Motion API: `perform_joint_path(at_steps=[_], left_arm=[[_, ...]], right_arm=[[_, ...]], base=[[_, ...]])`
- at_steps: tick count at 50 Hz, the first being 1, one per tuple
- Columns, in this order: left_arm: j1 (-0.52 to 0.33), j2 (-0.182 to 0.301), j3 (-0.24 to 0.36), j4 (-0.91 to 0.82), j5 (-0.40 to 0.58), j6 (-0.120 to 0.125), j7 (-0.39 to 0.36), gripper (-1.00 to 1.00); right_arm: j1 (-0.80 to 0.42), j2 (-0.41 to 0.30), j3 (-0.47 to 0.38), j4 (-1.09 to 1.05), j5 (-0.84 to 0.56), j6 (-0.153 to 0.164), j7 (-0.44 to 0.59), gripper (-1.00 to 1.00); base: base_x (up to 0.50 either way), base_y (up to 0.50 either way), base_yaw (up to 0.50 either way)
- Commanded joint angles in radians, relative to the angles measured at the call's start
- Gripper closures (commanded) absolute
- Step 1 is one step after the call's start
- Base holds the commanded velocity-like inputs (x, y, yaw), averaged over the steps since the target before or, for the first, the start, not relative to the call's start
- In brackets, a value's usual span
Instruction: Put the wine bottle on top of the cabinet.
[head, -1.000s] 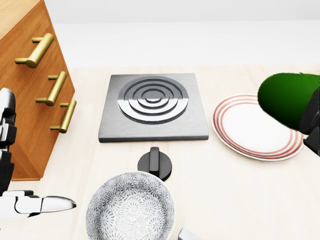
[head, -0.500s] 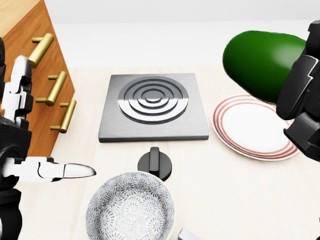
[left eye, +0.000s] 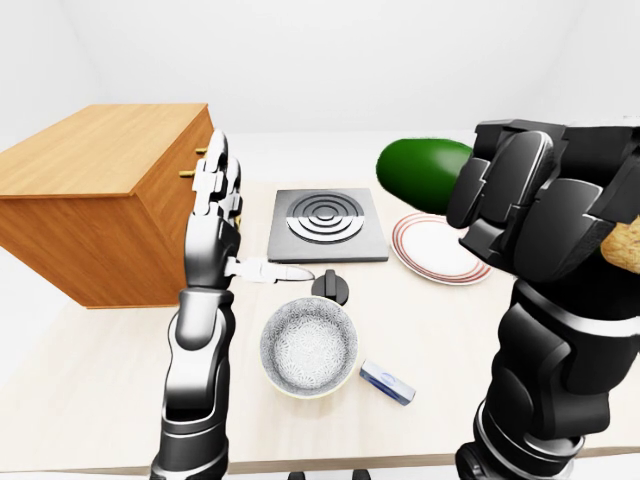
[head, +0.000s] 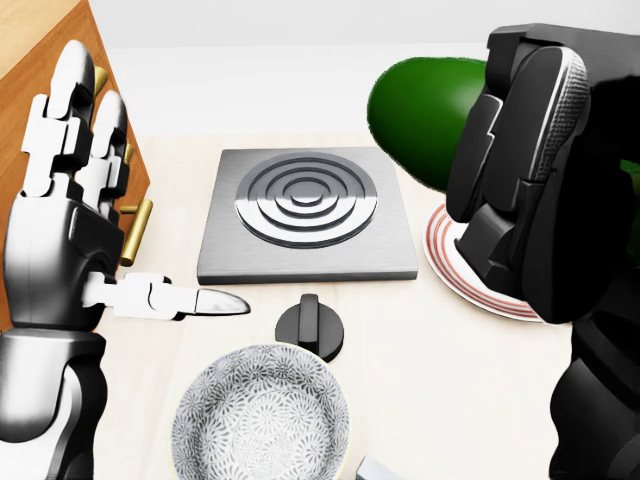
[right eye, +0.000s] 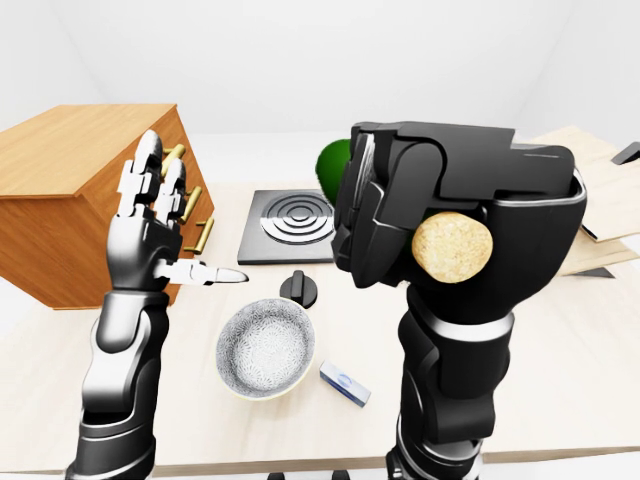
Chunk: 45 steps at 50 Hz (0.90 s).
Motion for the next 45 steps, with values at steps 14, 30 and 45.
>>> perform_joint_path(at_steps=[14, 30, 45], left_arm=[[-0.118, -0.011, -0.028, 0.116, 0.066, 0.0, 0.031, -1.0], [-0.163, -0.014, -0.033, 0.205, 0.108, 0.0, 0.051, -1.0], [-0.18, -0.019, -0.044, 0.356, 0.16, 0.0, 0.08, -1.0]], right_arm=[[-0.065, 0.157, 0.239, -0.037, -0.206, 0.0, 0.069, 1.0], [-0.062, 0.258, 0.35, -0.012, -0.356, 0.0, 0.135, 1.0], [-0.067, 0.318, 0.377, 0.05, -0.449, 0.0, 0.202, 1.0]], base=[[0.0, 0.0, 0.0], [0.0, 0.0, 0.0], [0.0, 0.0, 0.0]])
